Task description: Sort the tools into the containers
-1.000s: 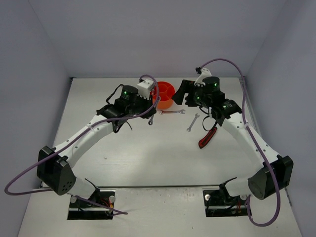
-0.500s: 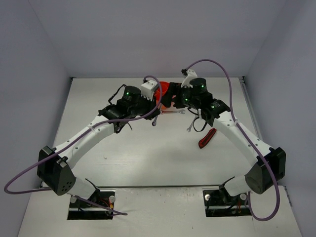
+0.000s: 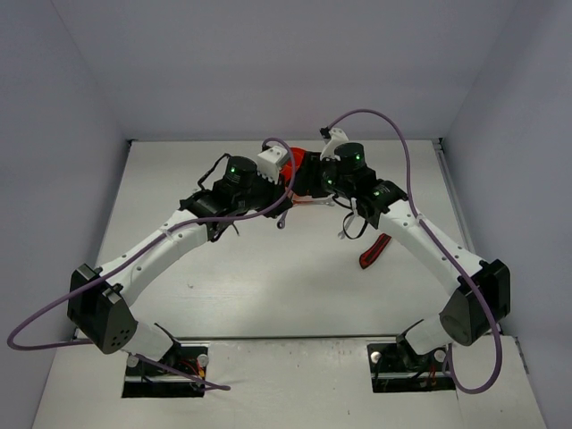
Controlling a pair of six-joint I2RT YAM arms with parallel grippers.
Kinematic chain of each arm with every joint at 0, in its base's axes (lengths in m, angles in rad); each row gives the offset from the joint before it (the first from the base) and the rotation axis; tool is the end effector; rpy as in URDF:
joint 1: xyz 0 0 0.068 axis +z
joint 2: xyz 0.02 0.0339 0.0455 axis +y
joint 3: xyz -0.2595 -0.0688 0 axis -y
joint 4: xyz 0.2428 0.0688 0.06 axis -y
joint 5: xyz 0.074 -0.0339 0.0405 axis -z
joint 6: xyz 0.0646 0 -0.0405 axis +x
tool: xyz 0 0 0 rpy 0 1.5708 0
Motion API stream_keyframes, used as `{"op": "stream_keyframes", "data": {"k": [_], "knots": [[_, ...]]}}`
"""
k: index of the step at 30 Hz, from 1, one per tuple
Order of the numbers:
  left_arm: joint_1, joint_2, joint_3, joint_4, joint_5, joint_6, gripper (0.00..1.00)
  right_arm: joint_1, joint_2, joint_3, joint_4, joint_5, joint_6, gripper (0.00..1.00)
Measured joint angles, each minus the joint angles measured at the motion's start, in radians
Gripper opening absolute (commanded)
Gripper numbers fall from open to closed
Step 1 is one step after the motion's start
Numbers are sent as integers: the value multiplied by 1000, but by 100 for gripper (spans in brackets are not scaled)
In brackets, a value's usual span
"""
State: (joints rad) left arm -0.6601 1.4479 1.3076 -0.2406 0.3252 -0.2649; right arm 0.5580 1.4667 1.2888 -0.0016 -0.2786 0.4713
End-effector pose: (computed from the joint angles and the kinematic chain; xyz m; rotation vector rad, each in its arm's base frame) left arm 0.2737 -0.2386 0.3462 0.6208 1.9504 -0.9129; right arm 0.3100 0.2144 0.3634 -0.2947 1.8274 0.9799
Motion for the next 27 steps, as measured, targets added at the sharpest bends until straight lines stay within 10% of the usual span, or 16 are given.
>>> {"op": "stream_keyframes", "data": {"k": [11,20,27], "knots": [[-2,2,4,7,-2,0,2,7,4,0,25,-7,12,0],[4,3,4,13,-37,-24,69,-22,5,1,30,11,-11,0],[77,-29,-79,29,-106,-81,79,-106,72,72,19,49,-66,0]]}}
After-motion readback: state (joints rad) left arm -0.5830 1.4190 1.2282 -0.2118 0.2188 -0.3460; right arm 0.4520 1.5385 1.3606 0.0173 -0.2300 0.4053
